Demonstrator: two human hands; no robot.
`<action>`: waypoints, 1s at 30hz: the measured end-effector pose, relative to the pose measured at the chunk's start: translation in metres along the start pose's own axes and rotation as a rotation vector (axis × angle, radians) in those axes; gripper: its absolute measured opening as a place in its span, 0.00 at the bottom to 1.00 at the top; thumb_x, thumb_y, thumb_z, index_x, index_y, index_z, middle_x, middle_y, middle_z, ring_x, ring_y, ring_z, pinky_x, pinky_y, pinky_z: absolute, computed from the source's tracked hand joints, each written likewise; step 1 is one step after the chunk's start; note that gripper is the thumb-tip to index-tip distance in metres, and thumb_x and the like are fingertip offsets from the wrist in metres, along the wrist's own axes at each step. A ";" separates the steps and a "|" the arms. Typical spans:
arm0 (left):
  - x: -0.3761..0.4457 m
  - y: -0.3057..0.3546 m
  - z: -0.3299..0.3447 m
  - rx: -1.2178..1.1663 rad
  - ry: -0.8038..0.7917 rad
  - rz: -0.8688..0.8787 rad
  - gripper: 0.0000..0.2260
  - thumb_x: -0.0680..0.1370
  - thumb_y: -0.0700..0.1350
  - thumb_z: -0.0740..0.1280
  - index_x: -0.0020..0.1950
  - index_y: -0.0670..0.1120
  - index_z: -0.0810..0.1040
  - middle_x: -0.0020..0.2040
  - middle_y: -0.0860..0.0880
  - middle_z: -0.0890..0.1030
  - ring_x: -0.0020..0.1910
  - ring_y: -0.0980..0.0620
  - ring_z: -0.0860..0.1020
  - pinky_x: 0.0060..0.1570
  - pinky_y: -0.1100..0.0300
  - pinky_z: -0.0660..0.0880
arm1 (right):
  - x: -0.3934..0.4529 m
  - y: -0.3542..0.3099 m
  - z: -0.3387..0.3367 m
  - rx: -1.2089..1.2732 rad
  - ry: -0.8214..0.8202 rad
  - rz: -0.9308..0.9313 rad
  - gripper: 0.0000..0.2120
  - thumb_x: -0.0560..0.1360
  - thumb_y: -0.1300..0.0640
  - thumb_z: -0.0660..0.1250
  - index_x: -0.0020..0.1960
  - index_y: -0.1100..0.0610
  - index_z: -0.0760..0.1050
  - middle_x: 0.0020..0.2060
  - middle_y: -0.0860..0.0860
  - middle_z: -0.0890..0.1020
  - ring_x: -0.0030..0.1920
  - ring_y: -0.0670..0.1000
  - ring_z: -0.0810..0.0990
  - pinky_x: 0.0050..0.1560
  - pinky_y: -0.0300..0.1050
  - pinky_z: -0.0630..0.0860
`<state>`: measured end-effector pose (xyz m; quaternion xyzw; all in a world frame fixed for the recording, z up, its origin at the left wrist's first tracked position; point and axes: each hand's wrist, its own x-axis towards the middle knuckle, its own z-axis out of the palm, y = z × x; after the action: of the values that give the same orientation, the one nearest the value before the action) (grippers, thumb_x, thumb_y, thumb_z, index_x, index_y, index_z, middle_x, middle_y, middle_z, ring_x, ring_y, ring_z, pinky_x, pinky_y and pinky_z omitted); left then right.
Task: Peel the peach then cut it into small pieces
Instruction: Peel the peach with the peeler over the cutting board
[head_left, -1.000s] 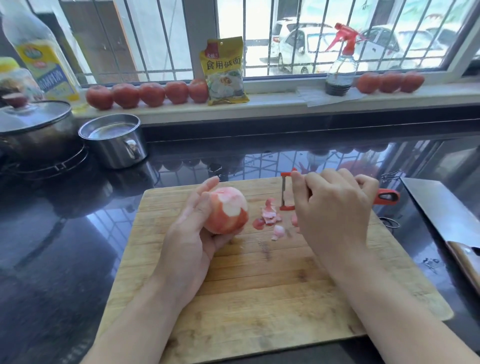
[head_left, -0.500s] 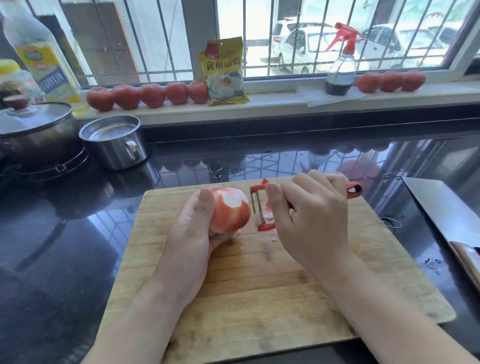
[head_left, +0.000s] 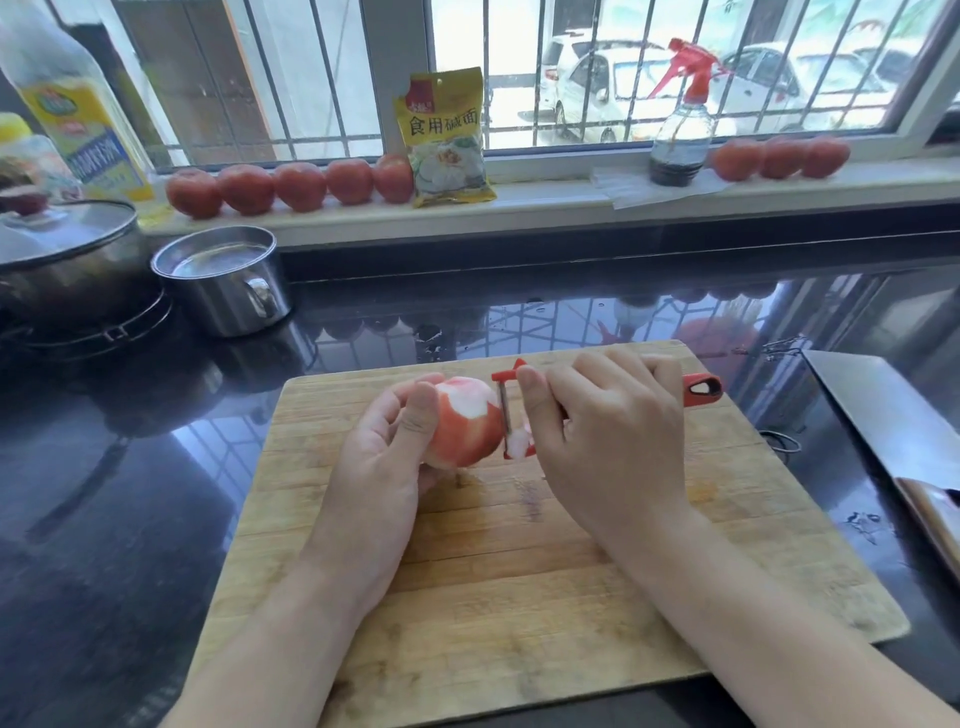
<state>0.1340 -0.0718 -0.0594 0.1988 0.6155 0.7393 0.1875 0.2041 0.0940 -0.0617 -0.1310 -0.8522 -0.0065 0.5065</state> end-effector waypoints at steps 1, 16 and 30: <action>0.000 0.000 0.000 -0.005 0.013 0.001 0.25 0.82 0.63 0.63 0.65 0.44 0.81 0.59 0.43 0.86 0.60 0.41 0.84 0.65 0.37 0.77 | 0.000 0.004 0.001 -0.027 -0.019 0.007 0.22 0.83 0.49 0.63 0.31 0.52 0.76 0.29 0.46 0.77 0.36 0.52 0.75 0.47 0.50 0.64; 0.000 -0.001 0.004 0.026 0.003 0.010 0.23 0.77 0.58 0.66 0.66 0.43 0.79 0.55 0.44 0.87 0.53 0.45 0.86 0.58 0.44 0.80 | -0.003 -0.010 0.000 0.093 0.067 -0.086 0.22 0.83 0.51 0.65 0.30 0.54 0.75 0.28 0.47 0.74 0.34 0.52 0.73 0.46 0.48 0.63; -0.002 0.002 0.004 0.057 0.000 0.010 0.28 0.74 0.63 0.70 0.68 0.48 0.80 0.57 0.47 0.87 0.55 0.46 0.85 0.58 0.45 0.79 | -0.001 0.008 0.004 0.047 -0.012 0.008 0.24 0.84 0.47 0.61 0.31 0.53 0.78 0.28 0.46 0.76 0.35 0.51 0.74 0.46 0.50 0.66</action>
<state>0.1372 -0.0699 -0.0573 0.2074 0.6352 0.7224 0.1780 0.2035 0.1021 -0.0656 -0.1226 -0.8545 0.0161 0.5045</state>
